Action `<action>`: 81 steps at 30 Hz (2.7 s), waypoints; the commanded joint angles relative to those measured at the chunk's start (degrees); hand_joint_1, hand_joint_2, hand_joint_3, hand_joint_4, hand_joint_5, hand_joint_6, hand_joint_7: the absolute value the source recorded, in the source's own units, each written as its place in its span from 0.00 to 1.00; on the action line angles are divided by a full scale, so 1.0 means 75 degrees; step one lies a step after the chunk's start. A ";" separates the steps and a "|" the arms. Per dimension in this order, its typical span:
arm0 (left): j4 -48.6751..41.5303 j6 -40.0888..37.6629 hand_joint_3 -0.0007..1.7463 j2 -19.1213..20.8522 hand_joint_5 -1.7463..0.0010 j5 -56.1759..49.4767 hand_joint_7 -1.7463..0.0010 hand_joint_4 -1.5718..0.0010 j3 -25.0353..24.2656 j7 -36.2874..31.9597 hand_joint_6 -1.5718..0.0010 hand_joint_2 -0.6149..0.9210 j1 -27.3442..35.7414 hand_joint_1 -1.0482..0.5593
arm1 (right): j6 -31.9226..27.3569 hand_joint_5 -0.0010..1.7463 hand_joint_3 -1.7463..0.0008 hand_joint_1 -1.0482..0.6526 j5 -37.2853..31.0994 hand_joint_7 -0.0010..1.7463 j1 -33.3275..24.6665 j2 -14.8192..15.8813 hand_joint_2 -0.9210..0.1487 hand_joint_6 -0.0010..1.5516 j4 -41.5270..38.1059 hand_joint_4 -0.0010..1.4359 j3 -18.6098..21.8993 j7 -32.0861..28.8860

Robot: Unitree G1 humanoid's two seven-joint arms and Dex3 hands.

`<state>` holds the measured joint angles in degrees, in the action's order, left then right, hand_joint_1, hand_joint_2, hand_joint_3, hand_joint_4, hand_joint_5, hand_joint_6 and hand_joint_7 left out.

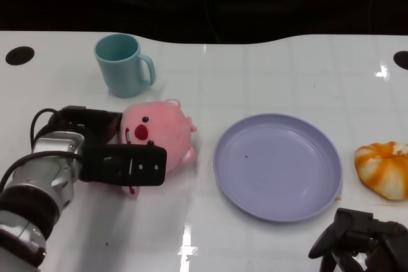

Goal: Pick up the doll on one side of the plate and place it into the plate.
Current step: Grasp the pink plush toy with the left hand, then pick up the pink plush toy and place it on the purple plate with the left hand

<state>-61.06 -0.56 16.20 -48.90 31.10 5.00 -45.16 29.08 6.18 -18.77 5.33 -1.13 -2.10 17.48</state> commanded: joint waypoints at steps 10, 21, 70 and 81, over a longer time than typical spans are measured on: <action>-0.1432 0.1071 0.05 -0.0383 0.88 0.0846 0.94 0.51 -0.0055 -0.0891 0.53 1.00 0.0240 0.43 | -0.0117 0.83 0.75 0.06 0.0114 0.64 -0.0114 0.0084 0.00 0.57 0.0194 0.63 0.0056 0.0006; -0.1556 0.1217 0.17 -0.0395 0.17 0.0741 0.70 0.56 0.0409 -0.2208 0.44 1.00 0.0350 0.50 | -0.0136 0.83 0.75 0.06 0.0141 0.64 -0.0082 0.0091 0.00 0.57 0.0168 0.63 0.0067 0.0034; 0.5238 -0.0297 0.66 -0.0256 0.00 0.1297 0.00 0.40 -0.1035 -0.1373 0.55 0.73 0.1599 0.52 | -0.0152 0.85 0.74 0.07 0.0108 0.66 -0.0037 0.0143 0.00 0.55 0.0114 0.62 0.0140 0.0072; 0.4981 -0.0798 0.60 -0.1206 0.00 0.1126 0.00 0.43 -0.0511 -0.0865 0.58 0.75 0.1087 0.51 | -0.0132 0.84 0.74 0.06 0.0065 0.66 -0.0112 0.0130 0.00 0.55 0.0224 0.60 0.0047 0.0022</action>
<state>-23.07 -6.16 7.45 -40.04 27.03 -1.84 -35.34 28.14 6.49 -19.24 6.13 0.18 -2.16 18.02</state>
